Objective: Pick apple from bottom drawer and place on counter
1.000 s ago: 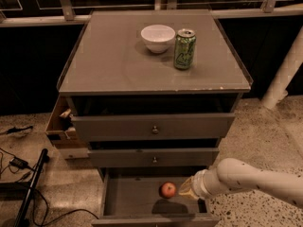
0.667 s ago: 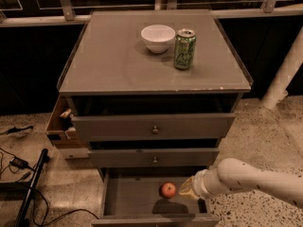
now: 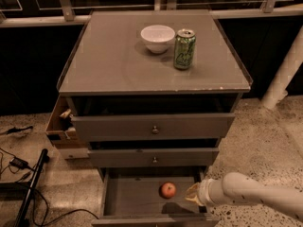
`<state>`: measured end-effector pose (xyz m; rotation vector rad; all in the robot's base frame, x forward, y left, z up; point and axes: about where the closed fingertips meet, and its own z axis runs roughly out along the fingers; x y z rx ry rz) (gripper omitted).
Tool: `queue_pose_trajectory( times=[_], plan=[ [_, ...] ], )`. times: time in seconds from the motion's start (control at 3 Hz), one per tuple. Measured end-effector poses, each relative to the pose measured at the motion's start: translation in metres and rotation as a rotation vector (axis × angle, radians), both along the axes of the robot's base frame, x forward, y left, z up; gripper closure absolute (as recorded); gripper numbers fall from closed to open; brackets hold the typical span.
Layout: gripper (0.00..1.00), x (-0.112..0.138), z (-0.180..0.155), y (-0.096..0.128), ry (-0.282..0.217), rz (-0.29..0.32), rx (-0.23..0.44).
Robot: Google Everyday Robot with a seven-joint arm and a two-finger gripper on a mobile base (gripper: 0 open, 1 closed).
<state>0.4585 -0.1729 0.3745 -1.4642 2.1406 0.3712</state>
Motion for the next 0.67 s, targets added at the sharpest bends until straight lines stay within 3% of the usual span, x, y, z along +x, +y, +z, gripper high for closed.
queue_pose_trajectory(
  times=[0.33,0.67],
  plan=[
    [1.00,0.008,-0.044,-0.015,-0.073,0.002,0.028],
    [1.00,0.025,-0.113,-0.027,-0.126,-0.013,0.129]
  ],
)
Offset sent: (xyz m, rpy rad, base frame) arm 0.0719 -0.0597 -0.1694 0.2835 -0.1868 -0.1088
